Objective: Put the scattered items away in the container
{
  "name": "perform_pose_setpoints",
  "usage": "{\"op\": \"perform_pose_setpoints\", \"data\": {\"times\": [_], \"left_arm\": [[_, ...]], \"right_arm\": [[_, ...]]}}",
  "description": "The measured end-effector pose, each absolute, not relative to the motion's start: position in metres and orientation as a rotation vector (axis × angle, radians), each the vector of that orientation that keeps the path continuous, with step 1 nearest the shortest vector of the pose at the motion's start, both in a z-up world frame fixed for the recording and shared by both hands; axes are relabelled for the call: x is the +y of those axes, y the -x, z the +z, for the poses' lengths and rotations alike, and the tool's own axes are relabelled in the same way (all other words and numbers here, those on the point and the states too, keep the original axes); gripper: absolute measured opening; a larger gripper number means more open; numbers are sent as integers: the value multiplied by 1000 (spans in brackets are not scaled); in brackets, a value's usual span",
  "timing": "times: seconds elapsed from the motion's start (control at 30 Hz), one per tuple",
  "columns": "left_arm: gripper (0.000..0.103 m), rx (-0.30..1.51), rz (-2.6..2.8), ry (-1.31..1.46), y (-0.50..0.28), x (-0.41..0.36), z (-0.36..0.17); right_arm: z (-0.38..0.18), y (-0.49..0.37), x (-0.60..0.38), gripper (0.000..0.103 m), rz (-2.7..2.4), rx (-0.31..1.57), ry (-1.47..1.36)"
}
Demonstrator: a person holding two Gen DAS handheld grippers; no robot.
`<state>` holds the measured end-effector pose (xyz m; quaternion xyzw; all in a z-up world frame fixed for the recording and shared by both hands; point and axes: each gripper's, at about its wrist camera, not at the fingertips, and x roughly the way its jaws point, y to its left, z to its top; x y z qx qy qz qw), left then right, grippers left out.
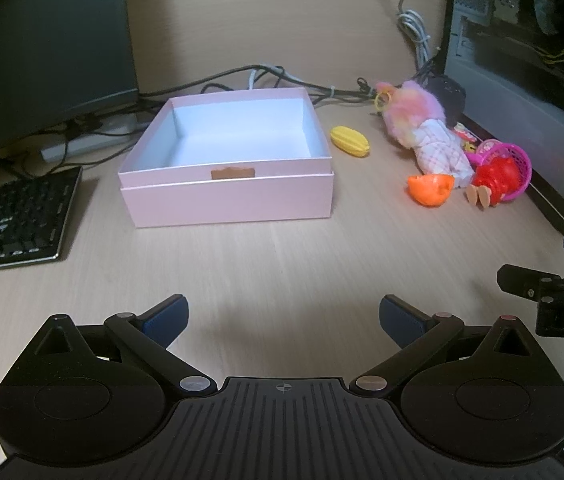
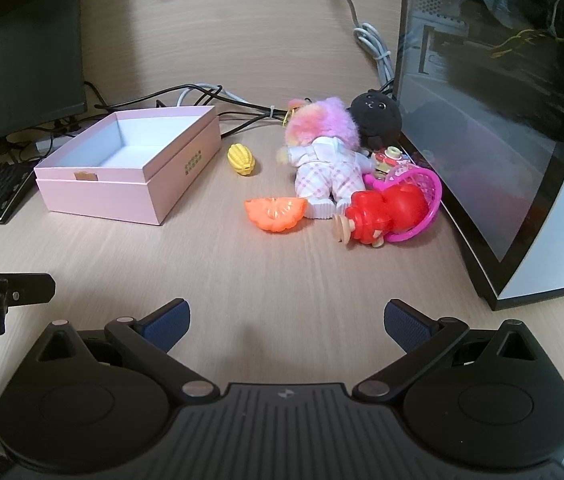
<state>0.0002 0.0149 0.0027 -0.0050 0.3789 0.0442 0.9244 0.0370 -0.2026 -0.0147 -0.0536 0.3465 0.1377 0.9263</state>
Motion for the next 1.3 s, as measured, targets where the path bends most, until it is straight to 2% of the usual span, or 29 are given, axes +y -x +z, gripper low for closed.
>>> {"op": "perform_pose_setpoints", "data": {"times": [0.93,1.3], "left_arm": [[103,799,70,9,-22,8,1],[103,770,-124,-80,-72,-44,3]], "right_arm": [[-14,-55,-210,103,277,700,107],[-20,-73,-241,103,322,721,124]]}}
